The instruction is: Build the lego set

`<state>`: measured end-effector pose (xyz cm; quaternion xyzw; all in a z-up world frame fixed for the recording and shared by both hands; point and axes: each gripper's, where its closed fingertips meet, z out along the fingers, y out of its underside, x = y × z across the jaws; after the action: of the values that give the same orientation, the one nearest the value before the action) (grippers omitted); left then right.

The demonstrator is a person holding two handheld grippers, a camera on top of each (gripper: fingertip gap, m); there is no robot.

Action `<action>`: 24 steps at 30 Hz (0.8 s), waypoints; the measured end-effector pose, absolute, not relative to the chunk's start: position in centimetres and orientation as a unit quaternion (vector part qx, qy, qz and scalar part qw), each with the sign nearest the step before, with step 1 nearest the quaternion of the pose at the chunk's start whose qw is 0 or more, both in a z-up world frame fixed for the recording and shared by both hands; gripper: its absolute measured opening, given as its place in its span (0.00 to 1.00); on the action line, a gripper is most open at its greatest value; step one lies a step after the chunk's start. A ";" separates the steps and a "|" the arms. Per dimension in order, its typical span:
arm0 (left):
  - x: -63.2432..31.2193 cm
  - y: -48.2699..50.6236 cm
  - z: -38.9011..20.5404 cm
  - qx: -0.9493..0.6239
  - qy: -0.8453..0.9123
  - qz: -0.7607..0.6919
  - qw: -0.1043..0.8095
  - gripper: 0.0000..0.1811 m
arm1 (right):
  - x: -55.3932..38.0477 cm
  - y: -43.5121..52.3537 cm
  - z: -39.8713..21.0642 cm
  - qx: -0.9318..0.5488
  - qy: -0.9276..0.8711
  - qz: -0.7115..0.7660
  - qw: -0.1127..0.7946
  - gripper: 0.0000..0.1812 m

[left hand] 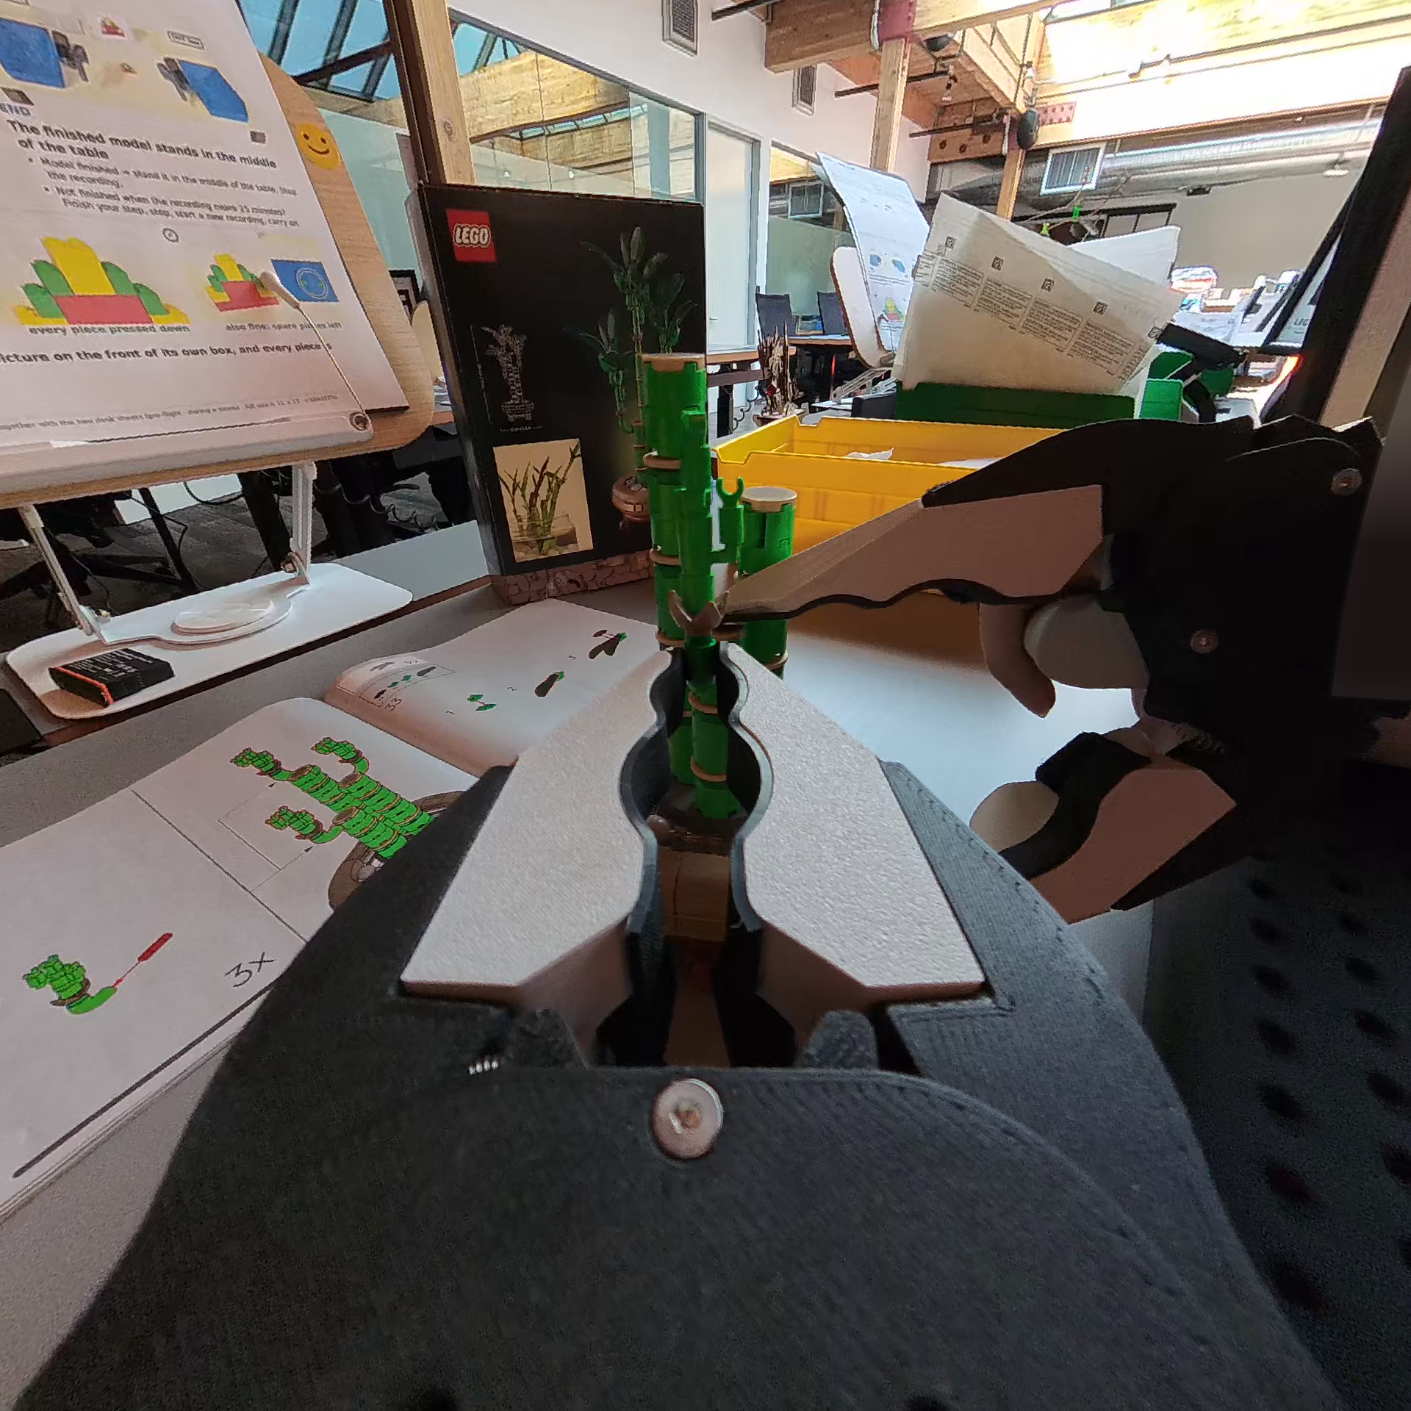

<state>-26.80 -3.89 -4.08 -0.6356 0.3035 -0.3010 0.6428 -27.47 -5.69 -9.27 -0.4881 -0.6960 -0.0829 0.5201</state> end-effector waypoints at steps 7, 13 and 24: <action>-26.7 -3.8 -4.1 -0.634 0.304 -0.299 0.645 0.03 | -27.5 -5.7 -9.3 -0.490 -0.695 -0.079 0.520 0.64; -26.7 -3.7 -4.0 -0.634 0.301 -0.302 0.645 0.03 | -27.5 -5.7 -9.2 -0.492 -0.694 -0.073 0.520 0.64; -26.6 -3.7 -4.1 -0.634 0.299 -0.305 0.644 0.03 | -27.5 -5.6 -9.2 -0.492 -0.694 -0.072 0.521 0.63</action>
<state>-26.62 -3.68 -4.06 -0.6341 0.2988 -0.3054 0.6445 -27.49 -5.64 -9.20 -0.4918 -0.6942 -0.0719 0.5207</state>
